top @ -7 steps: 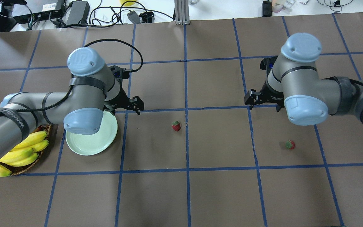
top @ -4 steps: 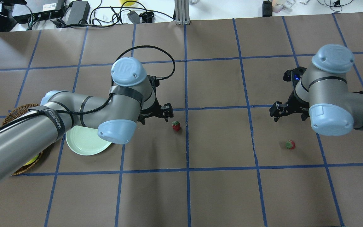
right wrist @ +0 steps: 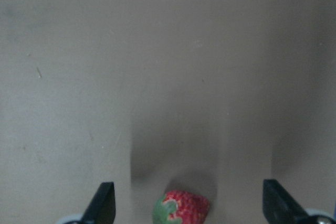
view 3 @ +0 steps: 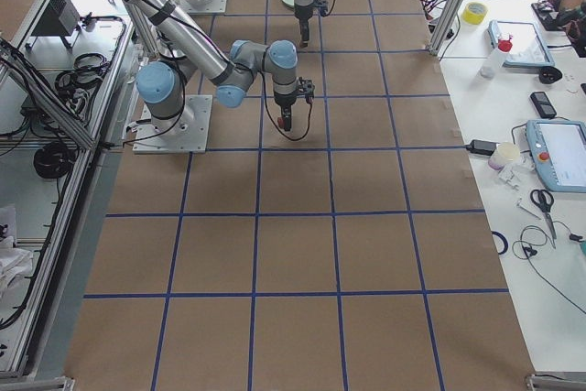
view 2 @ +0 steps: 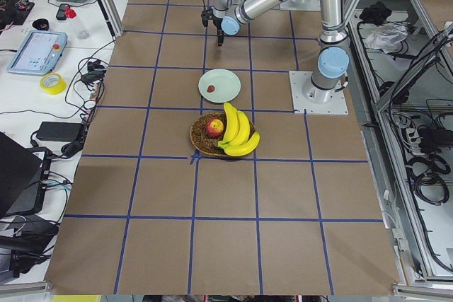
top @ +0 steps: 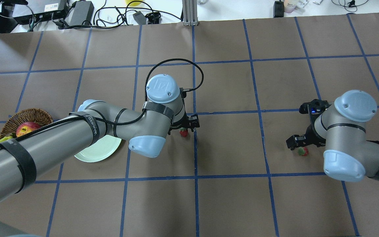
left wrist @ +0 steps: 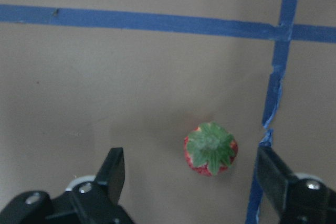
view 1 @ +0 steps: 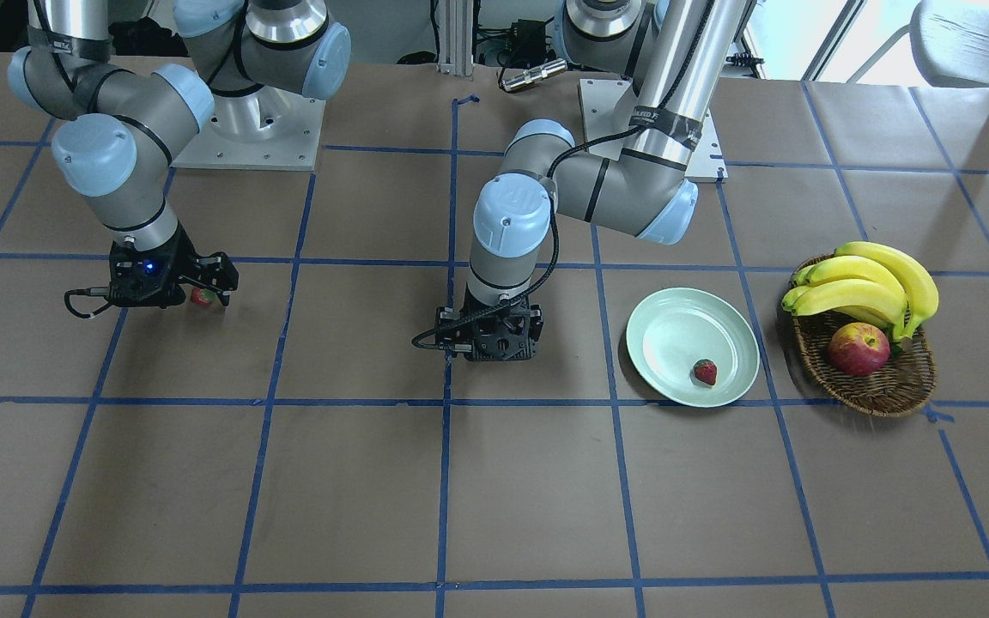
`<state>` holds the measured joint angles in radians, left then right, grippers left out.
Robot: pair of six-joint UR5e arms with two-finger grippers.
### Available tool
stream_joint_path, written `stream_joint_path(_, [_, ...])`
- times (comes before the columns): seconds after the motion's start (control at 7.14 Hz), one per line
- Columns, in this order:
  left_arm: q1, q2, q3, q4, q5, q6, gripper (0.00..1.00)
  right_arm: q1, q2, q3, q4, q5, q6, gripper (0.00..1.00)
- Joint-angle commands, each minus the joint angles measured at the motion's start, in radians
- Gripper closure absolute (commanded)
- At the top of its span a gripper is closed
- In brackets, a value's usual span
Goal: Collect all strawberries into plate
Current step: 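Grasp the mid-table strawberry with left gripper while right grasps the last strawberry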
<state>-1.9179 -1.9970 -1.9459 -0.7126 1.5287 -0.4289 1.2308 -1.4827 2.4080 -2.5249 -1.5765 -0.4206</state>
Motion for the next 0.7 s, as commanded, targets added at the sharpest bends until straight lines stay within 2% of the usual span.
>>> stream_joint_path(0.0, [-0.003, -0.017, 0.012, 0.002, -0.001, -0.016, 0.2, -0.005, -0.001, 0.039, -0.035, 0.004, -0.018, 0.27])
stream_joint_path(0.14, [-0.004, -0.017, 0.012, 0.002, -0.002, -0.037, 0.37, -0.005, -0.001, 0.036, -0.035, -0.002, -0.023, 0.48])
stream_joint_path(0.28, [-0.013, -0.017, 0.01, 0.001, -0.015, -0.037, 0.4, -0.005, -0.001, 0.033, -0.035, -0.004, -0.023, 0.75])
stream_joint_path(0.42, [-0.015, -0.017, 0.012, -0.001, -0.013, -0.036, 0.57, -0.005, -0.002, 0.031, -0.037, -0.004, -0.018, 0.89])
stream_joint_path(0.56, [-0.015, -0.016, 0.012, -0.002, -0.013, -0.027, 0.78, -0.004, -0.004, 0.02, -0.034, -0.005, -0.005, 0.9])
